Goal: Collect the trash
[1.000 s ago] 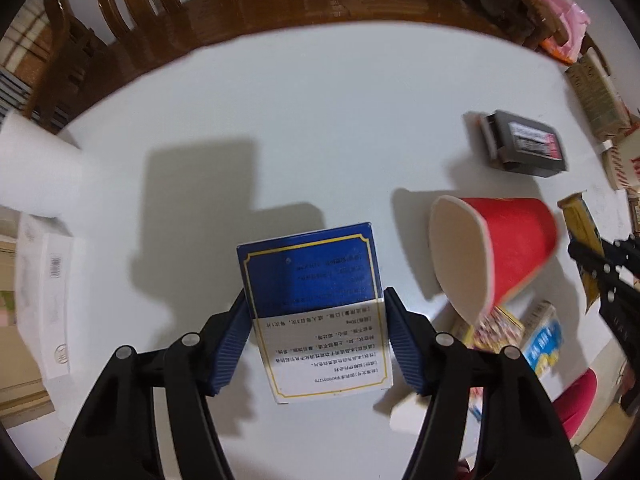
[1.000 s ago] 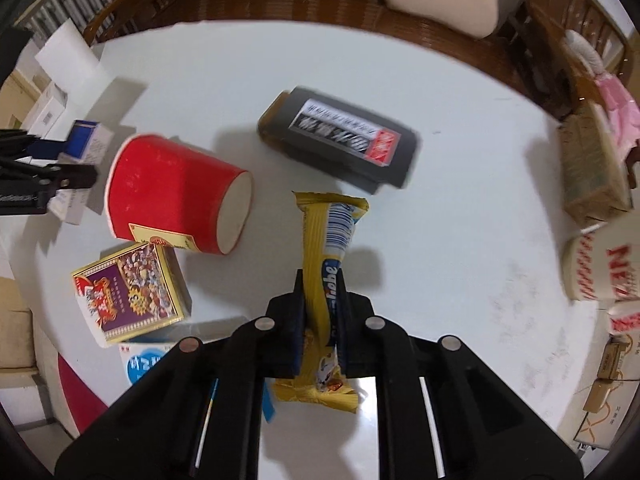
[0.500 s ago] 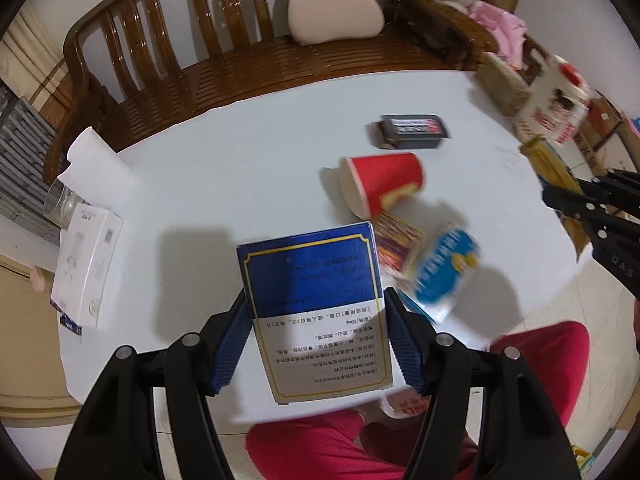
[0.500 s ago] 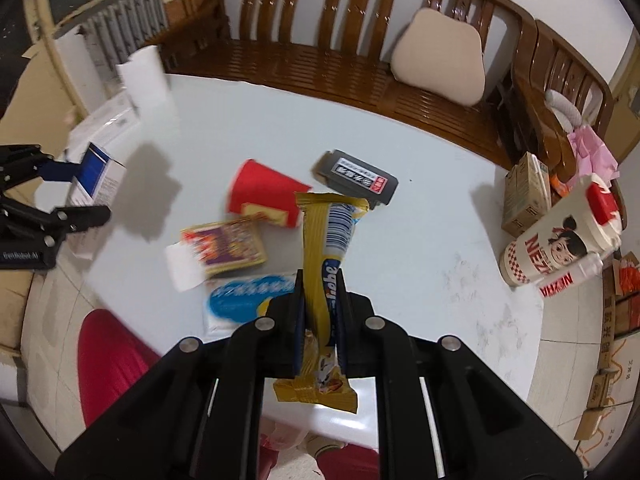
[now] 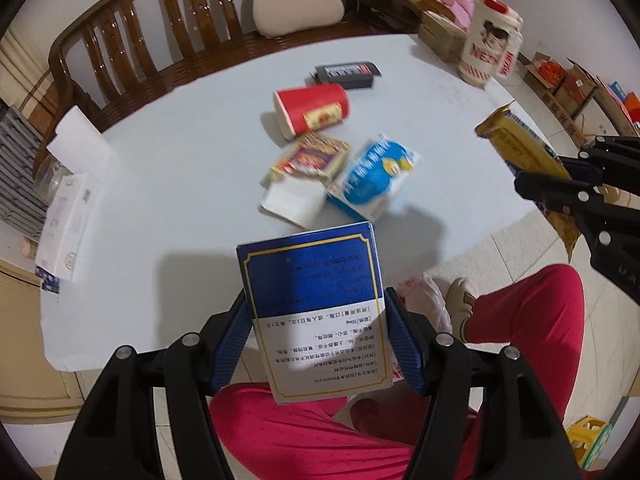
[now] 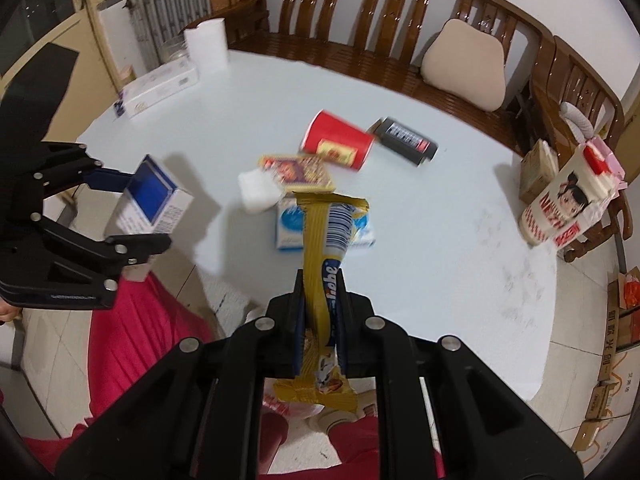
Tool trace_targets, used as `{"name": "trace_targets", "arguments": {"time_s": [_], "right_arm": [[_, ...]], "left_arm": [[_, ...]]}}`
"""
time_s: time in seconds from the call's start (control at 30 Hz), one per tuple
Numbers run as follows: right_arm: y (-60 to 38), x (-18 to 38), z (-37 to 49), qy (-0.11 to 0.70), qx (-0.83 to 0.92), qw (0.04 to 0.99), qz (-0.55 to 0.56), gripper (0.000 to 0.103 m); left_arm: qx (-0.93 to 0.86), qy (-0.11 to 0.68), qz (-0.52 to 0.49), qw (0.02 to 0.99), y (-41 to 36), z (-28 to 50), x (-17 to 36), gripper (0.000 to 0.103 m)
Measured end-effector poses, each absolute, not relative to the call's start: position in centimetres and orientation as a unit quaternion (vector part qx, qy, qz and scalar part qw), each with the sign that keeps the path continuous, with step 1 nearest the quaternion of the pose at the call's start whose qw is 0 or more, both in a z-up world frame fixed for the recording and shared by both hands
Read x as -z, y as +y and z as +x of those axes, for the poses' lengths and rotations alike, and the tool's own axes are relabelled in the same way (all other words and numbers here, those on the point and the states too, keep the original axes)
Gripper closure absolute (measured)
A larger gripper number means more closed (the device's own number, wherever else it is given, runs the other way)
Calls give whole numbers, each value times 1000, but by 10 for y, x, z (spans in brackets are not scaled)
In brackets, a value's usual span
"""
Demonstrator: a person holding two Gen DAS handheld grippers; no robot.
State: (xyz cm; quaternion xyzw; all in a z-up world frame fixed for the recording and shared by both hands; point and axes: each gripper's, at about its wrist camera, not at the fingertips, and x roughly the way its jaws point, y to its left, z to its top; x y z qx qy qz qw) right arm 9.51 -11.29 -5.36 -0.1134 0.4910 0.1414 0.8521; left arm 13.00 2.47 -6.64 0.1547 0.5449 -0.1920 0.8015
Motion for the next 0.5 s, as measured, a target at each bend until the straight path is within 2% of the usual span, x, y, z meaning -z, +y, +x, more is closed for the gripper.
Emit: {"name": "trace_targets", "arguments": {"time_s": [0.5], "right_arm": [[-107, 123, 43, 528, -154, 828, -104, 90]], "left_arm": [[218, 549, 164, 790, 3, 70, 137, 40]]}}
